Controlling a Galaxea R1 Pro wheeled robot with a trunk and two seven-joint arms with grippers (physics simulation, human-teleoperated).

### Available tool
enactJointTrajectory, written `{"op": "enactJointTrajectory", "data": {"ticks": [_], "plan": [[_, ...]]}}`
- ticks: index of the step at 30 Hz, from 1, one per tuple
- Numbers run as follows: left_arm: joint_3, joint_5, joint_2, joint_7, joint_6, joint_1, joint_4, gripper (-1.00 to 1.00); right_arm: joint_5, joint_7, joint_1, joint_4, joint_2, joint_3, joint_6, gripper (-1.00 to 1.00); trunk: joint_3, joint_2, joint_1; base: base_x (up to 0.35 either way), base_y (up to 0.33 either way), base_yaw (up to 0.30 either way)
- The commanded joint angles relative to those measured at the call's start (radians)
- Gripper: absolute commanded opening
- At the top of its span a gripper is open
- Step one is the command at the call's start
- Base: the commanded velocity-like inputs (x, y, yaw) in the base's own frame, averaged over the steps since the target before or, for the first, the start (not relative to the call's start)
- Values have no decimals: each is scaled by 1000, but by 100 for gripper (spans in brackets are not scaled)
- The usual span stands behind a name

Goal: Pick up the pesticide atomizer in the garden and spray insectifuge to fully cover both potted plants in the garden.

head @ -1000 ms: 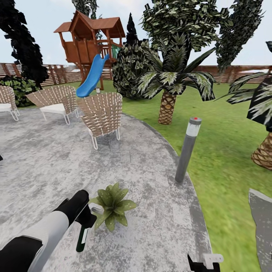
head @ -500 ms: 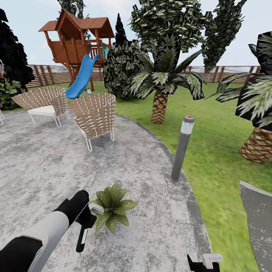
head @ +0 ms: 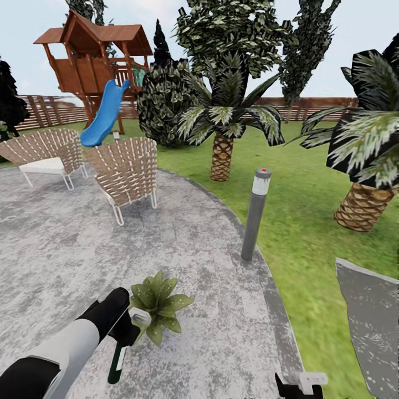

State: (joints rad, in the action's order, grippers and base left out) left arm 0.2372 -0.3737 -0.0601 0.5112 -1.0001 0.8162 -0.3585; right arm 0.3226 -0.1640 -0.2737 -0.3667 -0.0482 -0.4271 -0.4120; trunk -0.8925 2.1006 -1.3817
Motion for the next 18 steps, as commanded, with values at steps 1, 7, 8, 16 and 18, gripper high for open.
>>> {"op": "enactJointTrajectory", "data": {"ticks": [1,7,8,16,18], "plan": [[3,-10,-1,10,-2,0,-2,-100,4,-7,-1,1,1,-9,-4,100,-1,0,0,-26,237,-114],[4,-10,-4,10,-2,-1,-2,-100,4,-6,-1,1,1,-9,-4,100,-1,0,0,-43,193,-20],[4,-9,-3,10,-2,-1,-2,-100,4,-7,-1,1,1,-9,-4,100,-1,0,0,-4,18,-1],[4,-7,-1,11,3,-27,-1,-100,5,-7,-1,2,1,-9,-4,100,-1,0,0,-1,3,-158],[4,-8,0,11,3,-30,-2,-100,6,-6,-1,2,1,-9,-4,100,-1,0,0,0,0,-41]]}}
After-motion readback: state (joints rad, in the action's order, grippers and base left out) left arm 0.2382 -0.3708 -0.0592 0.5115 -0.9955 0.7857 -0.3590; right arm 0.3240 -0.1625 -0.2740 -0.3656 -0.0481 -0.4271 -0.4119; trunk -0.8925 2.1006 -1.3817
